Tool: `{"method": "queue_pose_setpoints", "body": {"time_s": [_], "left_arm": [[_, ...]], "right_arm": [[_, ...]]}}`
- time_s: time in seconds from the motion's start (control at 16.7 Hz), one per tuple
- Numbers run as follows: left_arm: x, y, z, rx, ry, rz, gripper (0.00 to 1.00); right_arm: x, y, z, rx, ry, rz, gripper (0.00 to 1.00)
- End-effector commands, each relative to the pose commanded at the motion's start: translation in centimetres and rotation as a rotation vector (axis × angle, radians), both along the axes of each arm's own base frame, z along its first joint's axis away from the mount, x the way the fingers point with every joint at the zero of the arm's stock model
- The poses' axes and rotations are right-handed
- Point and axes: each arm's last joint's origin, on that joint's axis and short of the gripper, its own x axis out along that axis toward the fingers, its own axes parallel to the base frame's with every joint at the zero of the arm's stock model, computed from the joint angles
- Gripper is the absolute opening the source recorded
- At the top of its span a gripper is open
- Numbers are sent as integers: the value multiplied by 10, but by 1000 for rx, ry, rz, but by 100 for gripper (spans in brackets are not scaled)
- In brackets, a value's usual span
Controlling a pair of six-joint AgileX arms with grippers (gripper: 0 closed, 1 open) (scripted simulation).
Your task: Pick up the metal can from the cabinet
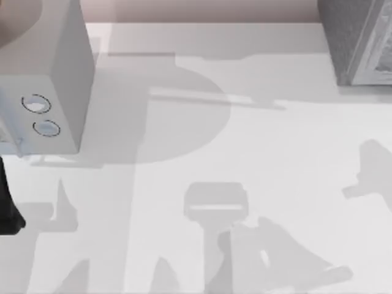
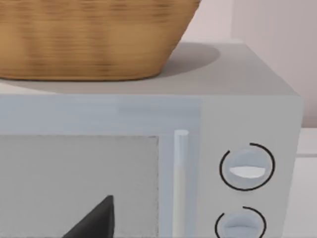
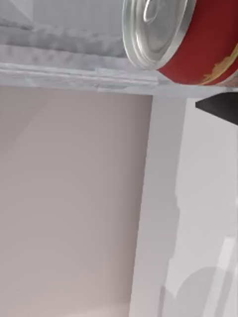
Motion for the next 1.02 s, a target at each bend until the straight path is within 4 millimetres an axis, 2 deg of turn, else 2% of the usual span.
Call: {"method": "queue_pose_setpoints", "body": {"time_s": [0.24, 0.42, 0.6, 0.72, 1.02], "left_arm": [[0, 0, 0, 0, 0, 0, 100], [0, 0, 0, 0, 0, 0, 100], [0, 0, 0, 0, 0, 0, 100], [0, 0, 0, 0, 0, 0, 100], [0, 0, 0, 0, 0, 0, 100]], "right_arm": [[56, -7, 6, 4, -15, 137, 0], [101, -16, -10, 5, -19, 243, 0], [140, -29, -44, 5, -18, 341, 0], [158, -37, -71, 5, -18, 399, 0], [181, -53, -135, 4, -21, 502, 0]]}}
